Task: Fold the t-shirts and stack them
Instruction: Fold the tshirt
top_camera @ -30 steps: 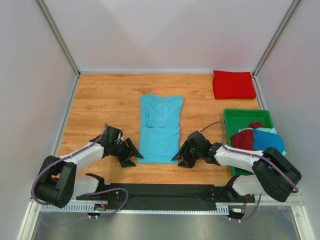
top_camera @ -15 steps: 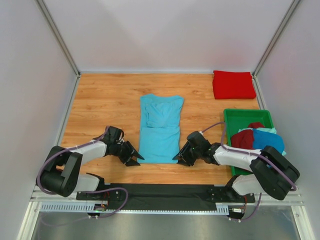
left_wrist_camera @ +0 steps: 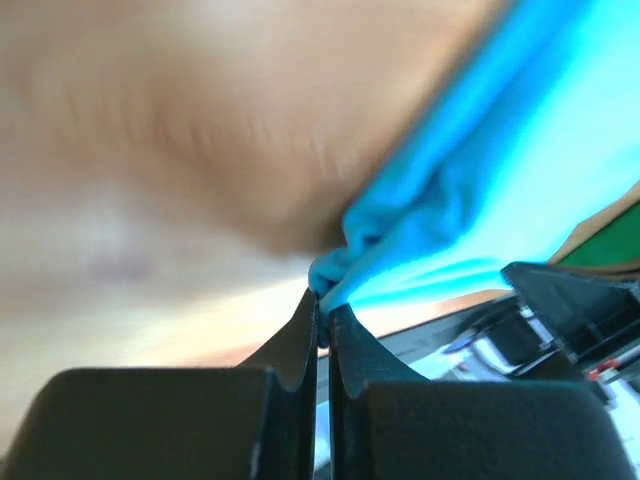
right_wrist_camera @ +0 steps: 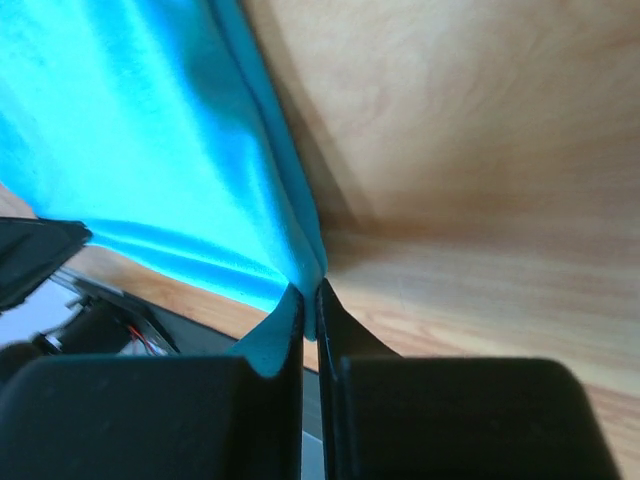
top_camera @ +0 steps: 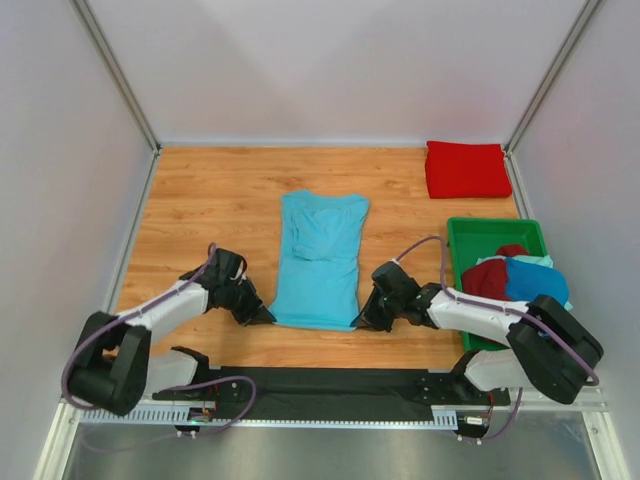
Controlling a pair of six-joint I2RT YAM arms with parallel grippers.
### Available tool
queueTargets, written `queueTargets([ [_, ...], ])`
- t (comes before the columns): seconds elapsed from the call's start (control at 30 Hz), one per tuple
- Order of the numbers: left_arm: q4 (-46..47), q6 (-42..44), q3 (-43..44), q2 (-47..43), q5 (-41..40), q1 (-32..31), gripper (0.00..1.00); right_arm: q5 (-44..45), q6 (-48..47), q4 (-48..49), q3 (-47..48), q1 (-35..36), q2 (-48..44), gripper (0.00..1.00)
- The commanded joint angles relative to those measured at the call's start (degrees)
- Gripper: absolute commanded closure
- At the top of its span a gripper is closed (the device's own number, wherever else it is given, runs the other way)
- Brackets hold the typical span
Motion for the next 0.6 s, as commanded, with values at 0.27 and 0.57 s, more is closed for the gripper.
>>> queueTargets([
  [0.27, -24.3, -6.9, -6.9, -33.6, -9.0, -12.9, 1.00, -0.8, -3.9, -17.9, -0.1, 16.5, -14.7, 1.00],
  [0.57, -31.8, -4.1, 3.7, -35.0, -13.1, -14.5, 1.00, -1.5, -5.7, -27.3, 7.3, 11.3, -18.8, 1.00],
])
